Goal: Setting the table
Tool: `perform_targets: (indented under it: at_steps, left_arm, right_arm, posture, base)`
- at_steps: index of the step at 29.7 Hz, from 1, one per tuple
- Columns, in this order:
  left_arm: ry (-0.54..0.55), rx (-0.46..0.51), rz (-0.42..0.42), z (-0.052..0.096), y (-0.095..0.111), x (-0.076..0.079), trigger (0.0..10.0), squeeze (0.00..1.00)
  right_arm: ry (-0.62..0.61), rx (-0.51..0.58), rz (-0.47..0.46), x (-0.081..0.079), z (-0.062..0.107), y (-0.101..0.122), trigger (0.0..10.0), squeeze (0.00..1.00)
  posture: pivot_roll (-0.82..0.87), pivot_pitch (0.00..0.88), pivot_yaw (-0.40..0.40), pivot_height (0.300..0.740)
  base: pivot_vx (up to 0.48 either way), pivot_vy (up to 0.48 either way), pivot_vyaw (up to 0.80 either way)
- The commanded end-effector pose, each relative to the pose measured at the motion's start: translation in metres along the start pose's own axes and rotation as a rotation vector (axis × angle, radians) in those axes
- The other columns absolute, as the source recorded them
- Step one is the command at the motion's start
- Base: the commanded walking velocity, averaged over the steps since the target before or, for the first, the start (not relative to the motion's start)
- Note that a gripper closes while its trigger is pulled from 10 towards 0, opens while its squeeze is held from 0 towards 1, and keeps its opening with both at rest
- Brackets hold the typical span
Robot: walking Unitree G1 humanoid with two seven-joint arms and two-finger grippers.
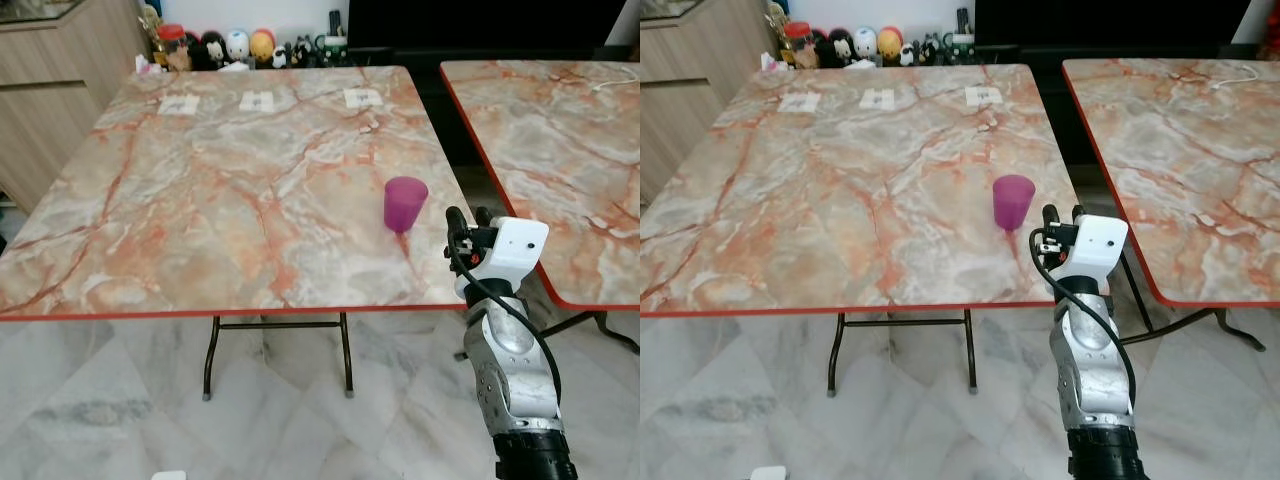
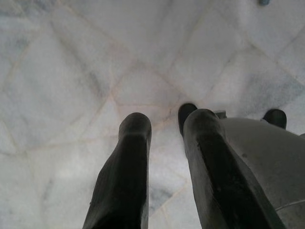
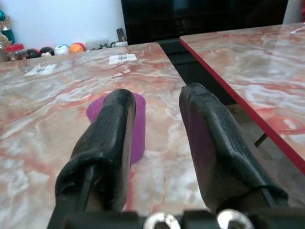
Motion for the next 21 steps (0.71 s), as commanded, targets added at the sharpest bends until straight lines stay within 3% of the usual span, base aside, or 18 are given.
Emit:
perform_targets:
  at_steps: [1,14,21]
  left_arm:
    - [0.001,-0.013,0.006,0.0009,-0.0041,0.0,10.0,0.0]
    - [0.002,-0.01,0.008,0.001,-0.0041,0.0002,10.0,0.0]
    - [0.005,-0.012,0.003,0.0009,-0.0042,0.0,10.0,0.0]
  right_arm:
    - [-0.014,-0.02,0.001,0.0056,0.0009,-0.0047,10.0,0.0]
    - [0.004,-0.031,0.003,0.0031,0.0007,-0.0068,10.0,0.0]
    - [0.003,-0.025,0.0,0.0025,0.0008,-0.0049,10.0,0.0]
  posture:
    - [-0.07,0.109,0.023,0.74]
    - [-0.07,0.11,0.021,0.74]
    - [-0.07,0.112,0.02,0.74]
  base:
    - [0.304,0.0,0.0]
    - [0.307,0.0,0.0]
    - [0.0,0.0,0.0]
Point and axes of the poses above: a point about 5 cm out from each wrist's last joint towards the gripper, its own z axis pointing back from the gripper into the wrist, its own y axis along the axis of the wrist's last joint, x = y × z, the point moved 4 cm from there along -z, pointing out of the wrist towards the gripper, and after that the axes turned 2 degrees about z, right-handed, at the moved point
